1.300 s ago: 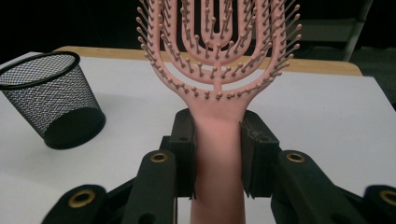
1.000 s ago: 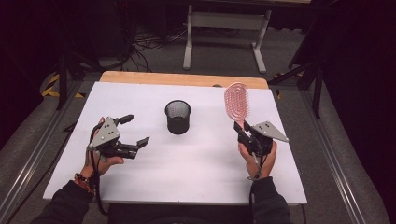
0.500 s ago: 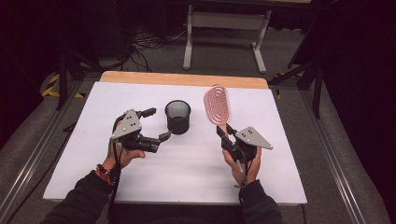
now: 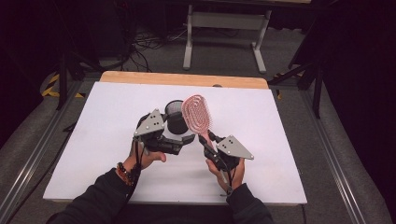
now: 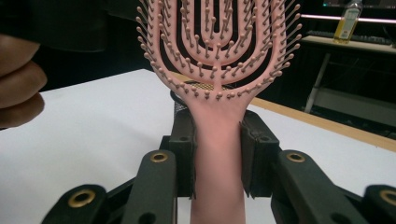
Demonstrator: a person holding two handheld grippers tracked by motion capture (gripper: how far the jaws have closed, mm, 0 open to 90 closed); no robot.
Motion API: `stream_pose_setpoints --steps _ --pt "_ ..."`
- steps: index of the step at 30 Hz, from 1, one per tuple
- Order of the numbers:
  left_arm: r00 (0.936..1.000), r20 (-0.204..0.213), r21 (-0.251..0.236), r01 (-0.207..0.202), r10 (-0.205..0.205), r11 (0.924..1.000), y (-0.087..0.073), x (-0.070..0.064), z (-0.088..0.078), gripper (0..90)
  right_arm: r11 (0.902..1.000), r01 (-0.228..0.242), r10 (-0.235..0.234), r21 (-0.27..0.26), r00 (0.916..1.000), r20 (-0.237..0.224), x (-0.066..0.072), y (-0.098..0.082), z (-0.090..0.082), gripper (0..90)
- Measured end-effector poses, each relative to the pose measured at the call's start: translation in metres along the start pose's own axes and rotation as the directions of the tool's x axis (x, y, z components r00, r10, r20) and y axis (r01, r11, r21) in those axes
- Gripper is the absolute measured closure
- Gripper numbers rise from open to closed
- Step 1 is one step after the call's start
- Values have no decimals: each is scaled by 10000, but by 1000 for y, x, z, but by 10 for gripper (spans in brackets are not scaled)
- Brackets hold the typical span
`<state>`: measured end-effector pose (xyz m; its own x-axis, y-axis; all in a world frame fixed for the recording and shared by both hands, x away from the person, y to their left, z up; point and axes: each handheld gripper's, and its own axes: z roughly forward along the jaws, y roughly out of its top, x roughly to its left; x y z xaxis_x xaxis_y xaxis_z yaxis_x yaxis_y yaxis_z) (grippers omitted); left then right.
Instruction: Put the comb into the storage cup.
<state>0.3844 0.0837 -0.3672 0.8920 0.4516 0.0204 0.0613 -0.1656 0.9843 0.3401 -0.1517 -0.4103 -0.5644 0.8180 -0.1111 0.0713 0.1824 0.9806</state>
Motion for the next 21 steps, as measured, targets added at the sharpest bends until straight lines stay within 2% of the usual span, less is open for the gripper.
stream_pose_setpoints --steps 3,6,9,11,12,13,14,17,19,21 --pt "9998 -166 -118 109 -111 9999 0 0 0 166 9999 154 -154 8 9999 8 4 0 0 695" --pt "9989 -151 -386 439 -445 9983 -1 3 0 224 9980 627 -628 -37 9980 -49 12 -3 1 695" --pt "9989 -171 -577 436 -447 9974 -1 2 -1 284 9948 1015 -1016 -87 9948 -19 18 -4 0 695" --pt "9992 -169 -661 341 -353 9972 -1 1 -2 310 9941 1075 -1076 -104 9942 -42 20 -4 0 695" --pt "9993 -273 -720 234 -254 9971 0 0 -3 351 9932 1161 -1162 -97 9932 -10 21 -4 0 695" --pt "9992 -286 -810 268 -292 9964 1 0 -4 397 9921 1256 -1256 1 9921 -42 23 -6 2 694" --pt "9991 -268 -856 305 -329 9959 1 0 -4 397 9921 1256 -1256 1 9921 -42 23 -6 2 694" --pt "9985 -272 -948 437 -465 9945 2 1 -5 515 9920 1263 -1263 -2 9920 43 24 -9 3 694" --pt "9983 -11 -983 584 -588 9934 0 4 -7 541 9902 1393 -1393 31 9901 141 24 -11 4 695" --pt "9959 283 -1193 891 -863 9888 -2 5 -9 573 9888 1491 -1491 38 9887 170 24 -11 5 695"
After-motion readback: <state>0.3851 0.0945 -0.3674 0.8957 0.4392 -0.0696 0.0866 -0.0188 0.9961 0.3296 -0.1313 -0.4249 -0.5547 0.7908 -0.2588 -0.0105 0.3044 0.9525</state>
